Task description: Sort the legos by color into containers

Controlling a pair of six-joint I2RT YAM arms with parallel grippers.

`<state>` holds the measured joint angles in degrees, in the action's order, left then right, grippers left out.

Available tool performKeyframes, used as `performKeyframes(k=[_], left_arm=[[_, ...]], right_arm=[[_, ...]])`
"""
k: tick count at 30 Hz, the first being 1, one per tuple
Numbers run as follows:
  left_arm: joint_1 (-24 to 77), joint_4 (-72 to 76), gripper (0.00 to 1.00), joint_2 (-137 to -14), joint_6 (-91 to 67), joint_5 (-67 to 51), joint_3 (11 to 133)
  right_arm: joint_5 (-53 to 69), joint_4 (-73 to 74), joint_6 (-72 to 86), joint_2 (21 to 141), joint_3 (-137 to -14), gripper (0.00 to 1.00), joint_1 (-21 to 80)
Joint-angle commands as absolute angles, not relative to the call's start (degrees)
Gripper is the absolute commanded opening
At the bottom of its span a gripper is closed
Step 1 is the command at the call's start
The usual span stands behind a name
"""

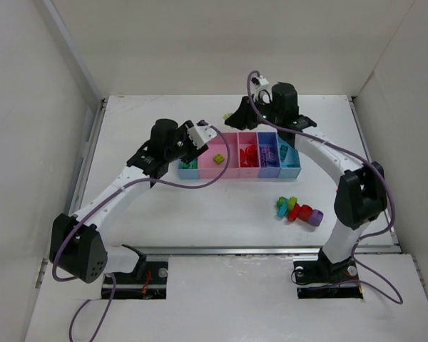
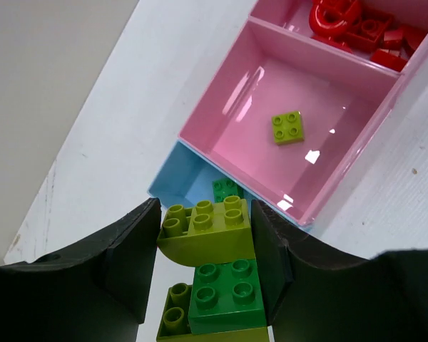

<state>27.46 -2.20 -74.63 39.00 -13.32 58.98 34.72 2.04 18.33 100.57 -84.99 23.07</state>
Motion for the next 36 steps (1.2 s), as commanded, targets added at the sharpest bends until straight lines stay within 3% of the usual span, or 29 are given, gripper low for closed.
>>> performKeyframes(k=[1,3,7,8,11,13,21,31,35,36], left_arm=[[27.2,-2.6,0.00,-73.0,37.2,-14.5,59.2],[27.2,-2.6,0.00,-72.5,37.2,-15.4,59.2],[27.2,-2.6,0.00,-71.5,37.7,-17.7,59.2],[27.2,-2.6,0.00,-71.5,37.7,-18.3,59.2],[27.2,-3.9,0.00,-71.5,38.3,-21.0,59.2],[27.2,-5.3,0.00,-71.5,39.7,-23.4,59.2],[30.0,-12.8,0.00,-74.8,48.5,-27.5,55.4],[33.2,-8.3,0.00,-85.9,56.8,-25.9,51.2],[34.3,-11.3,0.26,-88.9,59.1,-25.4,53.2],[34.3,-12.0,0.43,-89.4,59.2,-25.4,53.8]], right_arm=[[33.2,-2.0,20.3,103.8,-86.7,0.00,24.8],[34.4,-2.0,20.8,107.1,-88.0,0.05,25.5],[34.4,0.0,20.8,111.2,-89.2,0.40,26.5],[34.9,0.0,20.8,111.7,-89.2,0.54,26.5],[35.5,1.6,20.3,112.4,-89.8,0.85,26.5],[36.2,2.1,19.8,112.4,-89.8,0.99,26.5],[34.6,2.1,18.5,109.2,-88.1,0.99,26.0],[30.4,3.8,16.4,103.7,-85.0,0.99,24.4],[28.4,4.3,15.3,102.5,-83.7,0.99,24.4],[28.4,4.3,15.3,102.5,-83.7,0.99,24.4]])
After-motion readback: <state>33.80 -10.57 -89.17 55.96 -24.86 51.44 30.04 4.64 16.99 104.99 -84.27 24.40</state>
